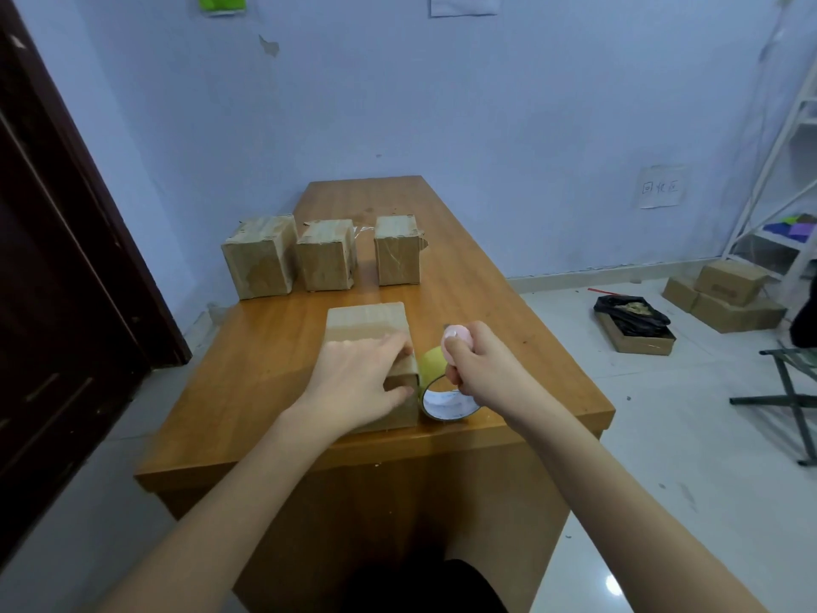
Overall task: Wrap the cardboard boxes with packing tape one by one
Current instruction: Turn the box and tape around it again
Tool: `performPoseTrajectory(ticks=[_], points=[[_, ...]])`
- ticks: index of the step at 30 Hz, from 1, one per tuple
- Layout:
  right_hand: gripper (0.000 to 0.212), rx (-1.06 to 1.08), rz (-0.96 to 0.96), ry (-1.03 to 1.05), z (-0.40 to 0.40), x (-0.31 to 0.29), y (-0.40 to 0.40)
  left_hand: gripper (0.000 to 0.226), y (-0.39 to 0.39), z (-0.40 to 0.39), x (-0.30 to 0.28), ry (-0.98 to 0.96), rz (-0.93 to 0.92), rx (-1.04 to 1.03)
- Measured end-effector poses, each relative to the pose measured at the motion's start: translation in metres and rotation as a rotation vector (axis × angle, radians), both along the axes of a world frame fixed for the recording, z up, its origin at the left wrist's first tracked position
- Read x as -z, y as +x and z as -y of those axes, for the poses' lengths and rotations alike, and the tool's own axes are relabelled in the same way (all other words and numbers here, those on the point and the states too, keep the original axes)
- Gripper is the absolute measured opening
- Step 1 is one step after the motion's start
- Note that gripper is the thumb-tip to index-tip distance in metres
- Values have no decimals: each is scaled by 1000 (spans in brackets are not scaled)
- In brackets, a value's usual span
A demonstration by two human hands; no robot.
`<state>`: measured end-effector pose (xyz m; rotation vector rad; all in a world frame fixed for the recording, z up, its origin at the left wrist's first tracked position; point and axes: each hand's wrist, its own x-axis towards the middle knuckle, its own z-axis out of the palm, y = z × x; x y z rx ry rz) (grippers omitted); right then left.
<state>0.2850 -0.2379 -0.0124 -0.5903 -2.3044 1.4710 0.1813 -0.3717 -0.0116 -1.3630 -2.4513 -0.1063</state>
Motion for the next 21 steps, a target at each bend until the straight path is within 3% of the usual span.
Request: performPoseTrajectory(ticks=[7,11,21], points=[[5,27,-61,50,5,9,-2,54,0,7,19,139,20,11],[15,88,-80,87,12,12,-6,57,-2,12,29,183,26,86],[29,181,95,370,25,5,-15,56,-3,12,30,127,-16,118]])
